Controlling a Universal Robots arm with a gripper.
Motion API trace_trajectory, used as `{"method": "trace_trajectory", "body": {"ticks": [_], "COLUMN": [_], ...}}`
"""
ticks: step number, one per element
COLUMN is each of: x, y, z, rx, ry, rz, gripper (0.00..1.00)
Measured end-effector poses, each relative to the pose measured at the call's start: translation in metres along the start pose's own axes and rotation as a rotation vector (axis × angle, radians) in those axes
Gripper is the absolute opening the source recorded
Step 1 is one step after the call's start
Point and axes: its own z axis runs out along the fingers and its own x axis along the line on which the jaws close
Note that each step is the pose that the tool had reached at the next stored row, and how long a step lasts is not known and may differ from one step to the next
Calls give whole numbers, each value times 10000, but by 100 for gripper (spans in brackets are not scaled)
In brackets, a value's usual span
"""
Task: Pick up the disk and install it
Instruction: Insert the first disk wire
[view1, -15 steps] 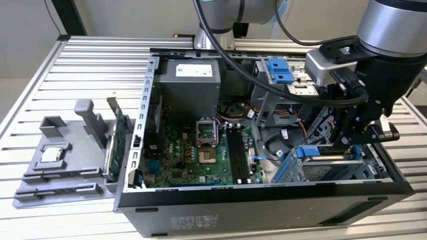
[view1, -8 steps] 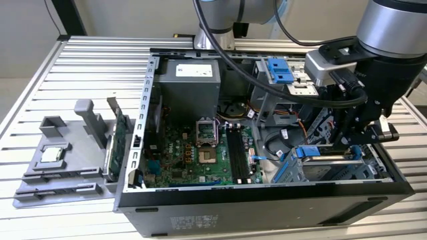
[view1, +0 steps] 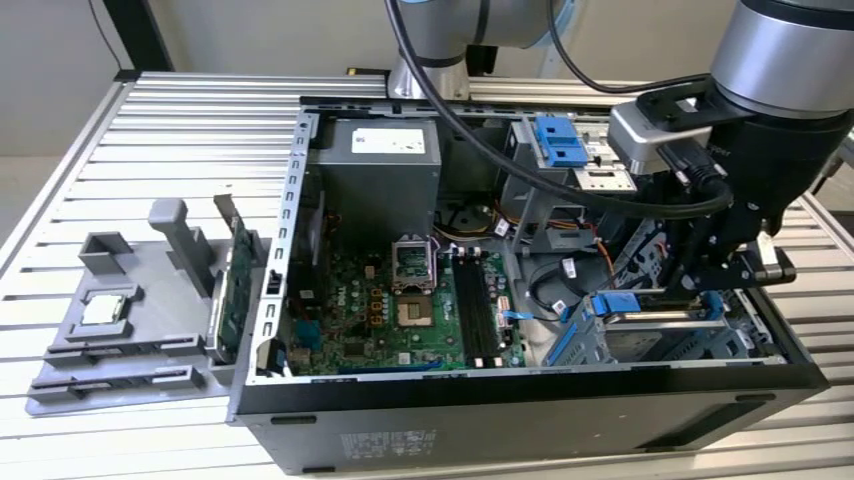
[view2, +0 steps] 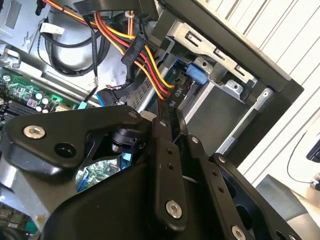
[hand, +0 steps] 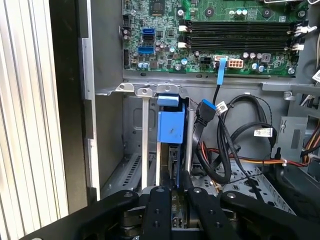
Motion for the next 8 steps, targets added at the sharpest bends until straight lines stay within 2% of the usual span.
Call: {"method": "trace_trajectory", "body": {"ticks": [4, 8], "x": [-1, -1], "y": [4, 15], "z": [8, 8], "rx": [34, 61], "ry": [-58, -48], "rz": [19, 116], "gripper": [0, 0]}}
